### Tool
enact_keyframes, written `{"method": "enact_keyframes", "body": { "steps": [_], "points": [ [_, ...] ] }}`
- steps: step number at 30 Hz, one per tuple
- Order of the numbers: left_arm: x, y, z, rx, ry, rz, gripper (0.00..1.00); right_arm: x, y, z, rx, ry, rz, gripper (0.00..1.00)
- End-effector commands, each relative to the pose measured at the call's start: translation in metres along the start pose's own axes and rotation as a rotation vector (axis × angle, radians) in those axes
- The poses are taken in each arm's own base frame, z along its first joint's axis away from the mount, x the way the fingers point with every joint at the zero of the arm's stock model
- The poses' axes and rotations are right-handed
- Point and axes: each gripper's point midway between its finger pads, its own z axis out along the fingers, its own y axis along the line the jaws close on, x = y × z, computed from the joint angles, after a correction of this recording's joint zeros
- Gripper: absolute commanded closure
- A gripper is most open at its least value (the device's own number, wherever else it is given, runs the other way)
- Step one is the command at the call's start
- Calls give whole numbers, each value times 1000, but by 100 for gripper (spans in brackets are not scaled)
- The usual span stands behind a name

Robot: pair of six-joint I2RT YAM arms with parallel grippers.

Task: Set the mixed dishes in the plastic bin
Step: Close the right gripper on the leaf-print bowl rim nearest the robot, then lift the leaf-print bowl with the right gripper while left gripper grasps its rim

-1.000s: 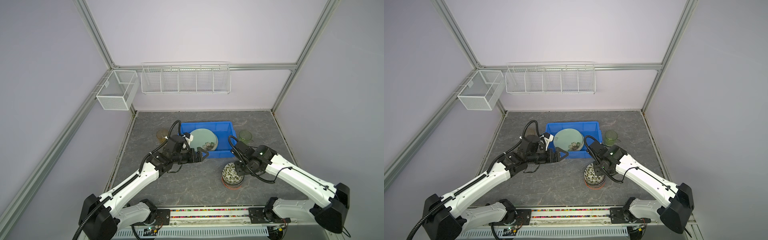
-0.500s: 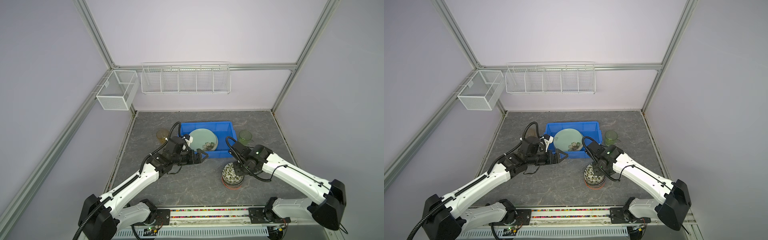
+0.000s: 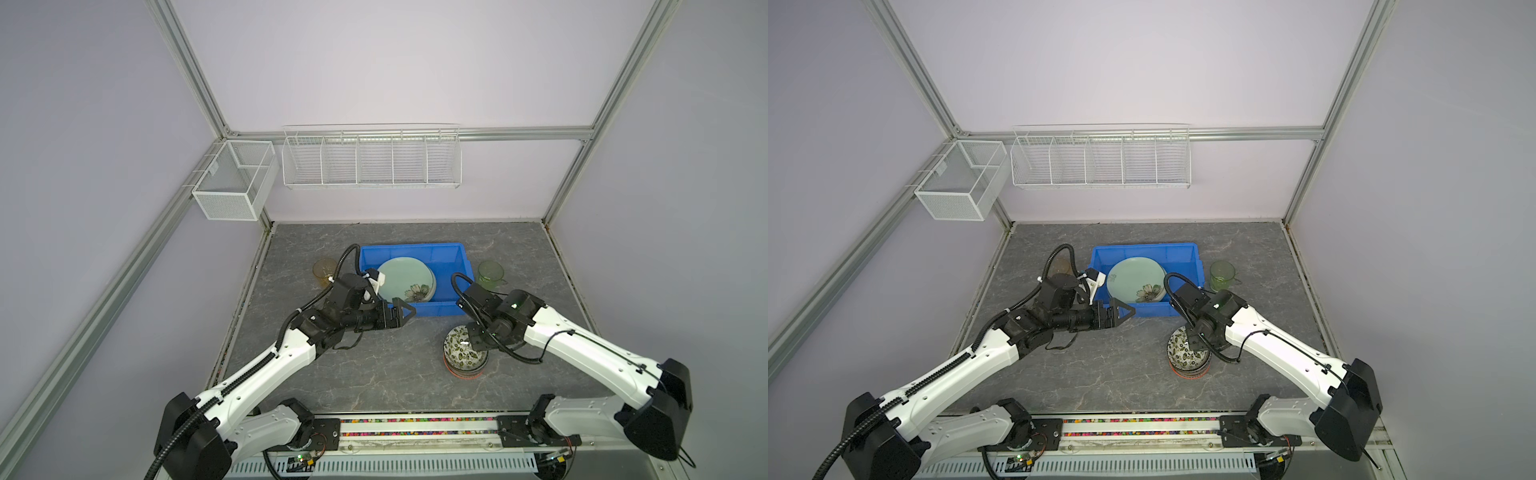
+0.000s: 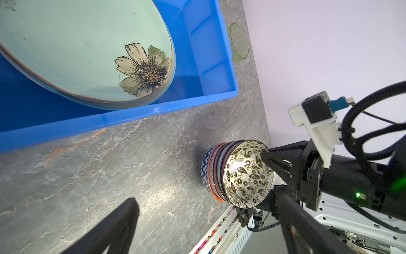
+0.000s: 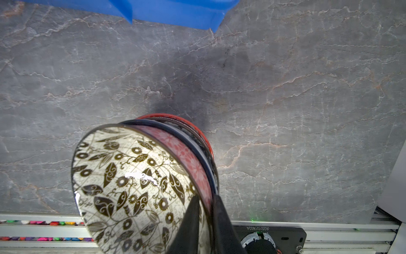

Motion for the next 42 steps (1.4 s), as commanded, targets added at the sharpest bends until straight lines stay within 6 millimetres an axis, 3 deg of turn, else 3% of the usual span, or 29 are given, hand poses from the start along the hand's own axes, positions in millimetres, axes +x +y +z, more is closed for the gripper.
{"method": "enact_keyframes", "body": {
  "steps": [1, 11, 19, 30, 35, 42],
  "points": [
    [2, -1, -3, 5, -6, 12, 1, 4, 0, -7, -23, -17, 20, 86],
    [6, -3, -2, 25, 13, 37, 1, -1, 0, -17, -67, -61, 46, 93],
    [16, -20, 1, 97, 56, 74, 1, -5, 1, -28, -130, -94, 77, 93],
    [31, -36, 14, -21, 126, 135, 0, -20, 11, -43, -180, -123, 63, 93],
    [39, -37, 28, -64, 164, 134, 3, -32, 21, -47, -202, -139, 47, 93],
    [41, -32, 42, -144, 185, 133, 14, -43, 31, -52, -233, -152, 35, 93]
  ]
}}
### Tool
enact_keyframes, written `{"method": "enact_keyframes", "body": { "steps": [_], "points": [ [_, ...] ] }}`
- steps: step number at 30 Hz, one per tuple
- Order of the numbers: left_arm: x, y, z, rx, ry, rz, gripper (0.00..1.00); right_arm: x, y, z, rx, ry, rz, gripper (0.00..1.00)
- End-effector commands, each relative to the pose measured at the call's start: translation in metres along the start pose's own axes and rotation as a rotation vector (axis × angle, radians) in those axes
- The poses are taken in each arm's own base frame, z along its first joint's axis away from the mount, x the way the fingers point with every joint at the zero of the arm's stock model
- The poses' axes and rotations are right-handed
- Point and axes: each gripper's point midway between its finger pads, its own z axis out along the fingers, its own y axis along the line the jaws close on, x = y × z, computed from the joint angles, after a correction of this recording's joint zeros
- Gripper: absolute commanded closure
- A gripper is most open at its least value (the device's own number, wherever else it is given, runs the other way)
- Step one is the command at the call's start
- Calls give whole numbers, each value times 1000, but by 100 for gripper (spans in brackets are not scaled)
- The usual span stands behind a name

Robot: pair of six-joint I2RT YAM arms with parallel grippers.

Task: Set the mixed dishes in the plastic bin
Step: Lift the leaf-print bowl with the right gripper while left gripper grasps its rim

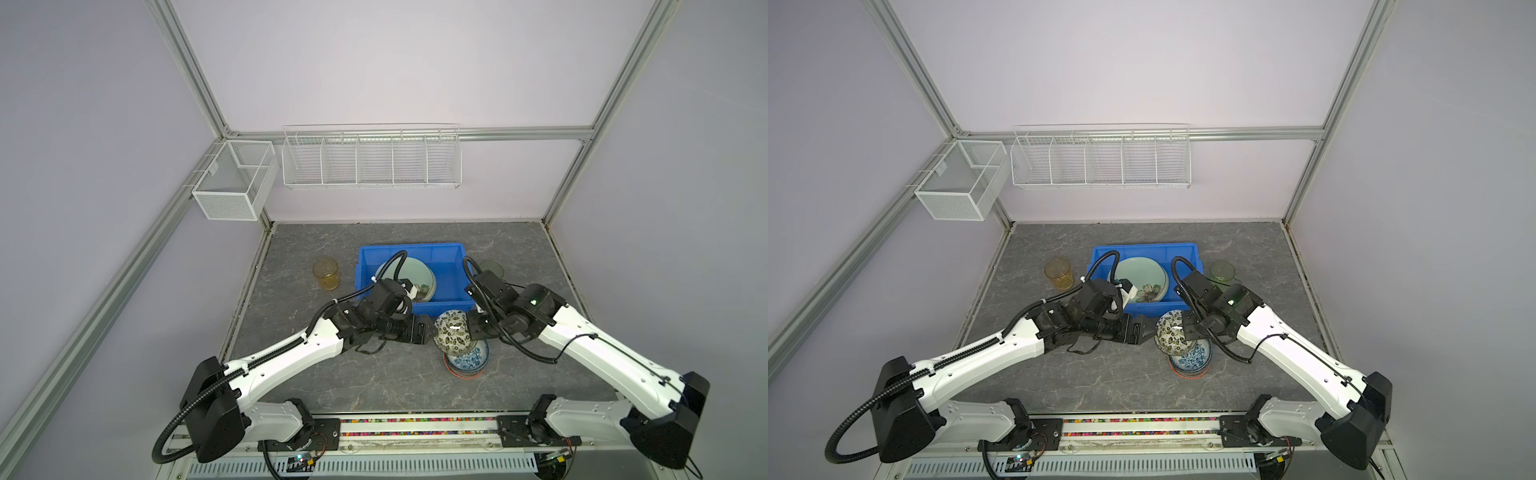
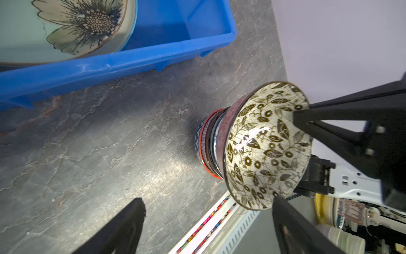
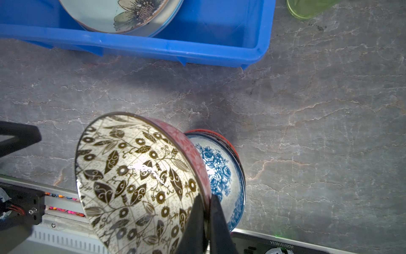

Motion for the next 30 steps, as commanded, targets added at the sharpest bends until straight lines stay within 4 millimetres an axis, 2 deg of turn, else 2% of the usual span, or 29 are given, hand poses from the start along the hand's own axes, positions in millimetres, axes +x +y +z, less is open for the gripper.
{"method": "enact_keyframes", "body": {
  "steps": [1, 8, 14, 30],
  "points": [
    [-12, -2, -3, -45, -28, 1, 16, -15, 13, -8, -59, -45, 1, 93],
    [-19, -8, 8, -50, -18, -2, 30, -20, 20, -6, -75, -45, -6, 93],
    [-17, -5, 18, -68, 11, -7, 40, -24, 24, -4, -83, -45, -13, 93],
    [-18, 1, 25, -104, 24, -17, 65, -28, 29, -1, -92, -44, -19, 93]
  ]
}}
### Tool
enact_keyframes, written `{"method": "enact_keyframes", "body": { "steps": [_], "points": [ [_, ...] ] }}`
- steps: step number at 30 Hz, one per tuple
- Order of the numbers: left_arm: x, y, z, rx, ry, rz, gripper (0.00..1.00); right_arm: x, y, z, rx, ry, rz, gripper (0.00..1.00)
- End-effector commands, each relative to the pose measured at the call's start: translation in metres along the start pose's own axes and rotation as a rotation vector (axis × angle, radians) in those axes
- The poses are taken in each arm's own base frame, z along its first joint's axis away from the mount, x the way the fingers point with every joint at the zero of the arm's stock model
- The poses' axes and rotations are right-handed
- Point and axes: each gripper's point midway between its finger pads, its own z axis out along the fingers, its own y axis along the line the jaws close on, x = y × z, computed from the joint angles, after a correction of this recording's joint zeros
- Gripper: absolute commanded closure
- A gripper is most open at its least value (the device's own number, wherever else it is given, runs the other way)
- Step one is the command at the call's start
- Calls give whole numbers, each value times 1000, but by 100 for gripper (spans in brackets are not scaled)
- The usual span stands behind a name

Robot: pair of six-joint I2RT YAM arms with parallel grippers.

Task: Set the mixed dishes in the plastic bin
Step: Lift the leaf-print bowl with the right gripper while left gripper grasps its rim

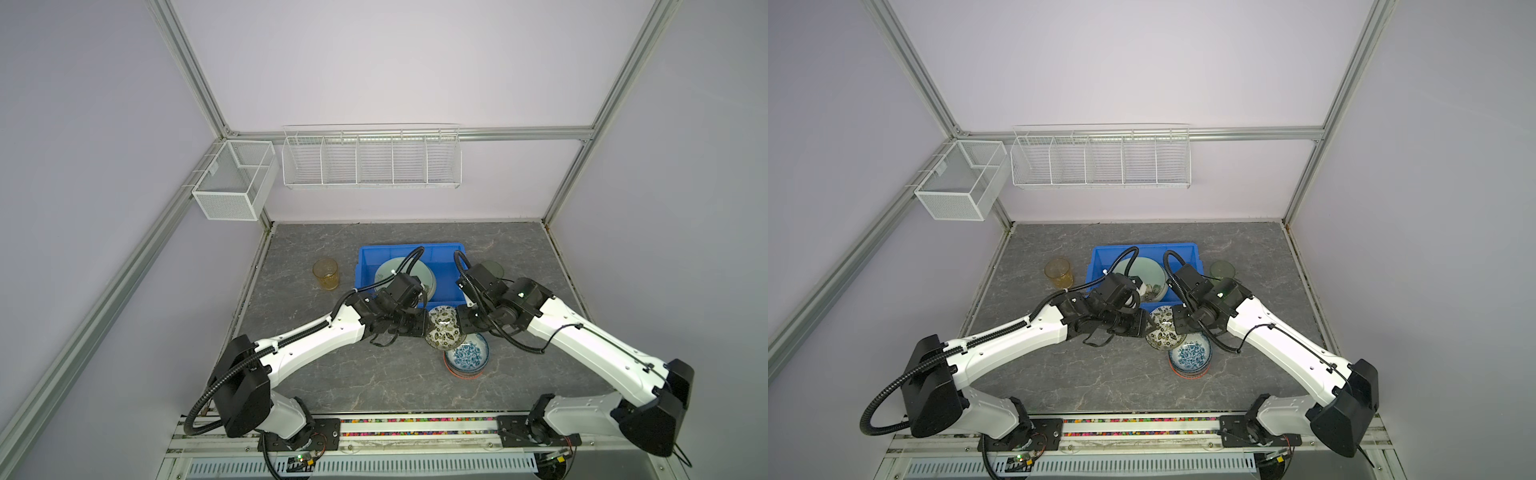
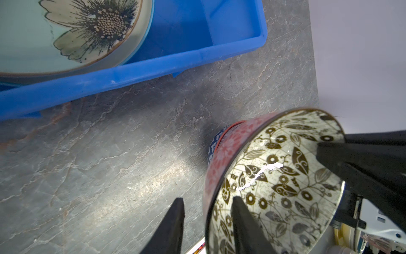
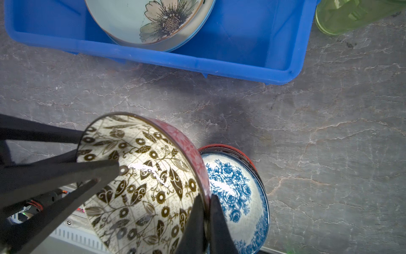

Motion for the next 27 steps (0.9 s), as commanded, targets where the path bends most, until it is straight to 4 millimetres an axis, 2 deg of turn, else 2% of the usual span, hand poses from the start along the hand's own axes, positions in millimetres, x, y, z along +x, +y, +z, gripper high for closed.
{"method": "enact_keyframes", "body": {
  "steps": [1, 9, 20, 23, 27],
  "points": [
    [-6, -5, -2, -3, -9, 3, 66, -13, 8, -10, -40, -50, 6, 93],
    [-5, -4, -1, -10, -6, -4, 74, -13, 9, -10, -48, -49, 7, 93],
    [-6, -3, -3, -15, -16, -11, 93, -14, 12, -12, -68, -58, 13, 91],
    [-7, -3, -4, -17, -23, -15, 100, -14, 12, -14, -72, -67, 18, 89],
    [-10, -1, -6, -32, -34, -15, 100, -15, 11, -20, -78, -86, 23, 82]
  ]
}}
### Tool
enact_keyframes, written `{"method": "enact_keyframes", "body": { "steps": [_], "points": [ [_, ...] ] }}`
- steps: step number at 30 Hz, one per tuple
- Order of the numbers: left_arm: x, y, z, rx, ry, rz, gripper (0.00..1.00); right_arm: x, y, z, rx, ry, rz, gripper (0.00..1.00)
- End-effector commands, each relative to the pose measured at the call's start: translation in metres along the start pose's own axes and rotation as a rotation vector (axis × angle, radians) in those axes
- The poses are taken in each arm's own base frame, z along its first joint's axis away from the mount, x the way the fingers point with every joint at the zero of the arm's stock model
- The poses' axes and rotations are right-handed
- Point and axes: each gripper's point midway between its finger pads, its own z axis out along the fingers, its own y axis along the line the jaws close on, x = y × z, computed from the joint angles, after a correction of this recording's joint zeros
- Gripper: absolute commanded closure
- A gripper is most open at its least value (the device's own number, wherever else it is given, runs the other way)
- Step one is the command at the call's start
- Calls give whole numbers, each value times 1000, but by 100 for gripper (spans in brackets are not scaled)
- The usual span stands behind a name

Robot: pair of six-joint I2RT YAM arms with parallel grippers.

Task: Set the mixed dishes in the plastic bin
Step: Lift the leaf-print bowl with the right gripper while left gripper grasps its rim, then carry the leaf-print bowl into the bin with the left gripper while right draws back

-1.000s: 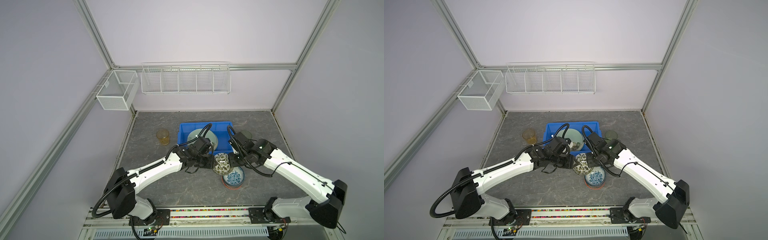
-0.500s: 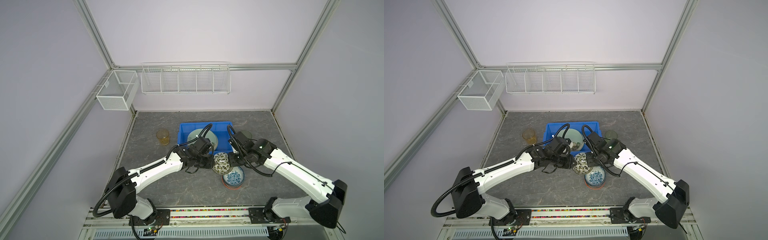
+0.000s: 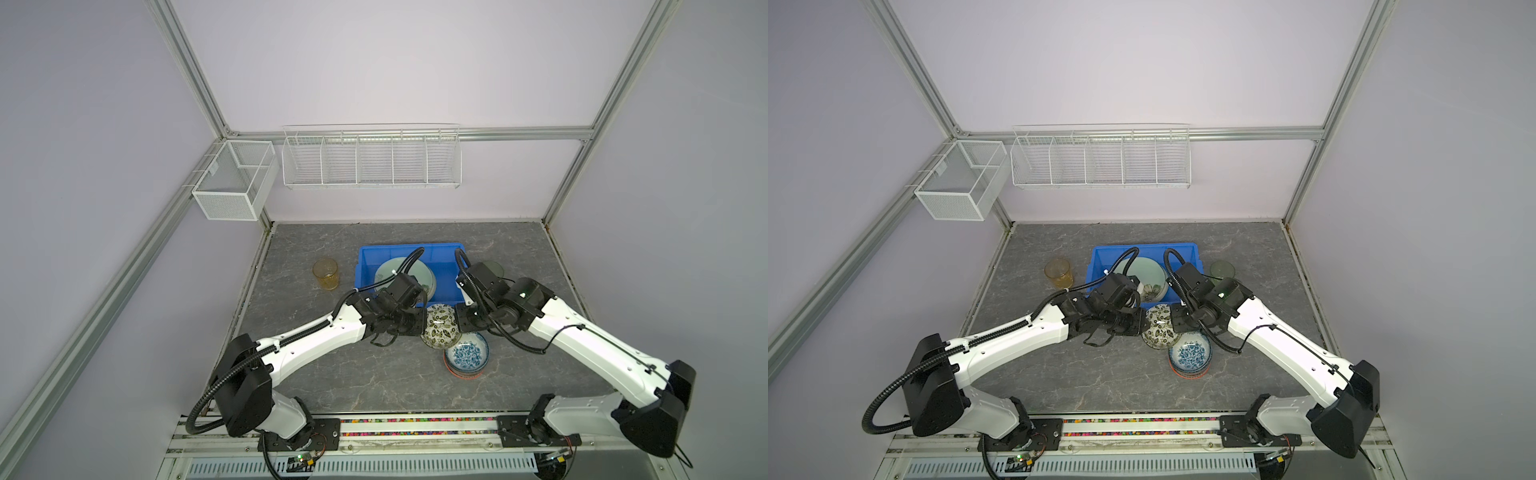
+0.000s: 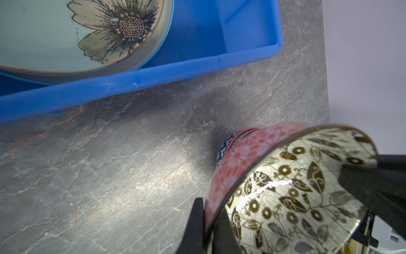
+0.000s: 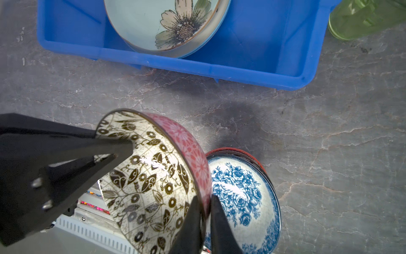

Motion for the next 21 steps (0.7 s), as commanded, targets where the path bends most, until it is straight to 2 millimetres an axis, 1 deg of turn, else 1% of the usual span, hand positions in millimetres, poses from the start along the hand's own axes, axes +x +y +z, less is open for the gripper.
{"method": "enact_keyframes", "body": {
  "steps": [1, 9, 11, 14, 15, 16, 17, 21],
  "points": [
    [-9, -10, -9, 8, -23, 17, 100, -10, 1, -17, -21, -69, 15, 79],
    [-28, -13, -17, -43, -71, 46, 100, -6, -11, -41, -21, -130, 38, 51],
    [-35, -15, -18, -51, -80, 50, 100, -2, -14, -45, -24, -133, 51, 43],
    [-48, -20, -19, -67, -86, 69, 100, 6, -19, -52, -38, -136, 75, 33],
    [-53, -20, -19, -77, -91, 75, 100, 9, -21, -56, -42, -144, 84, 23],
    [-59, -22, -20, -82, -99, 83, 100, 13, -24, -60, -48, -154, 95, 2],
    [-63, -24, -19, -84, -102, 89, 100, 16, -27, -64, -52, -165, 105, 12],
    [-84, -29, -14, -103, -111, 110, 100, 32, -44, -77, -59, -207, 153, 12]
  ]
}}
